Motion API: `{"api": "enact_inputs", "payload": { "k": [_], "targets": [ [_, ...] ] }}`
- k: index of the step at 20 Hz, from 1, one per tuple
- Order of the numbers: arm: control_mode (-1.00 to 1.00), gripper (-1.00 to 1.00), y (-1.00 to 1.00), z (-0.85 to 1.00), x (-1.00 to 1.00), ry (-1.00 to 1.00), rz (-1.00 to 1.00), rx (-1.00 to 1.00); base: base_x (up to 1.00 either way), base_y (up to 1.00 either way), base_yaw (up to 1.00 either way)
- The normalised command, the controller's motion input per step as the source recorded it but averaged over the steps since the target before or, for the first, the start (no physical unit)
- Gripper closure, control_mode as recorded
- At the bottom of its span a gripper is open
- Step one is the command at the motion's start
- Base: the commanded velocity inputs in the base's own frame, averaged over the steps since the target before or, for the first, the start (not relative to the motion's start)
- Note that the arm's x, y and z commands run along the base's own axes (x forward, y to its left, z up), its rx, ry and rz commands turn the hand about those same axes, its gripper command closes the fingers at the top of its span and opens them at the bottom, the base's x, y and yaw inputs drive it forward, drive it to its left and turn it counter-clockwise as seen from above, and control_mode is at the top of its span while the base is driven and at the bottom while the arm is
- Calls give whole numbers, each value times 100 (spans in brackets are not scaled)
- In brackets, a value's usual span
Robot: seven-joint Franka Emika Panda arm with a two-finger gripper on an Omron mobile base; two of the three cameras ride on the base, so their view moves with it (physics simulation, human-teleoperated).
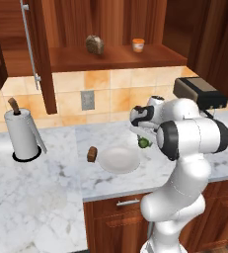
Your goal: Pick the avocado and bread from the counter and place them on the plate. Then pick the jam from the cabinet and place it next to the plate. Lastly close the cabinet door.
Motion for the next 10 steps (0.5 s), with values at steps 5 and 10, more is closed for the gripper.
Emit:
{"api": "enact_inputs", "payload": {
  "k": [5,10],
  "targets": [
    [-100,100,31,2,-52,-8,0,0,0,0,0],
    [-100,100,42,0,-35,-4,0,-1,0,0,0]
  ]
}}
